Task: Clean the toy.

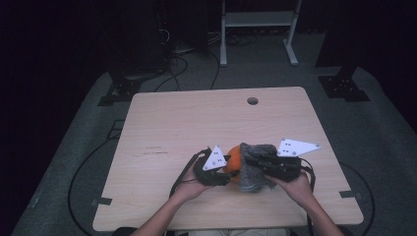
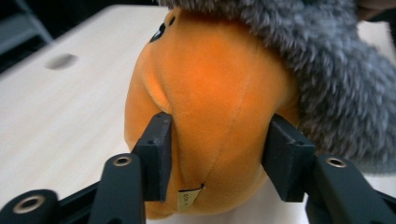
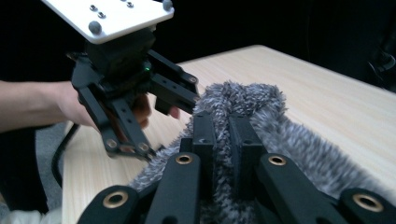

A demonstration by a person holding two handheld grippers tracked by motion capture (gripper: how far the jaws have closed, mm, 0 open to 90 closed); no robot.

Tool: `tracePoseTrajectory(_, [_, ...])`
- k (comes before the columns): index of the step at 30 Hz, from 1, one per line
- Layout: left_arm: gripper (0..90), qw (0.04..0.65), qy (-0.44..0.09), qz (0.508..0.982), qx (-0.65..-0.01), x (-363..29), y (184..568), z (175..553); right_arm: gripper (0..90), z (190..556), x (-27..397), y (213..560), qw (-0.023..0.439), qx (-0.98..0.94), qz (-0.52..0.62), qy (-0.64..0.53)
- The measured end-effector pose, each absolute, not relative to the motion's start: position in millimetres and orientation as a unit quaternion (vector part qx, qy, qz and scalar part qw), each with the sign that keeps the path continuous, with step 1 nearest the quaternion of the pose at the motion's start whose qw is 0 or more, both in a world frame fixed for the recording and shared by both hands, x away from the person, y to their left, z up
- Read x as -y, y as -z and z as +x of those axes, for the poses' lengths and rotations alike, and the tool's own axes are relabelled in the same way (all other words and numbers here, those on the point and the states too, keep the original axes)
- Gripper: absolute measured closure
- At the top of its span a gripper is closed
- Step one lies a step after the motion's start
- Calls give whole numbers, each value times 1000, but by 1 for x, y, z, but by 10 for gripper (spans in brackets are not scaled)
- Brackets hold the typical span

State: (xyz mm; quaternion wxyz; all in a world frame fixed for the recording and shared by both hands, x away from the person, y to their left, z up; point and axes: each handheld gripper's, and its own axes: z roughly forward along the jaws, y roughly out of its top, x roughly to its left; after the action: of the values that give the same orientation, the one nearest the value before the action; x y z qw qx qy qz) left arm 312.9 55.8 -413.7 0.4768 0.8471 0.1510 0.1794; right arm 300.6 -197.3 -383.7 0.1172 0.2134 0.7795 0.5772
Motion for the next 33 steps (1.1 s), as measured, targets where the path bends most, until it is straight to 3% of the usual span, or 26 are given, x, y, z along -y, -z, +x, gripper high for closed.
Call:
tracePoseTrajectory(6, [501, 487, -189, 833, -182, -80, 408, 316, 823, 320, 197, 387, 125, -776, 242, -569])
tracePoseTrajectory(14, [463, 459, -152, 859, -169, -83, 422, 308, 820, 323, 199, 413, 79, -785, 261, -556])
tracePoseTrajectory(17, [404, 461, -132, 863, -161, -84, 420, 305, 820, 315, 199, 416, 76, -791, 253, -552])
tracePoseTrajectory(19, [350, 495, -97, 846, -170, -87, 415, 309, 821, 309, 201, 421, 74, -796, 254, -544])
tracePoseTrajectory(22, [317, 510, -110, 834, -177, -86, 409, 317, 820, 305, 210, 429, 66, -793, 263, -546])
tracePoseTrajectory(33, [374, 482, -70, 853, -190, -89, 425, 315, 820, 306, 232, 426, 69, -757, 296, -579])
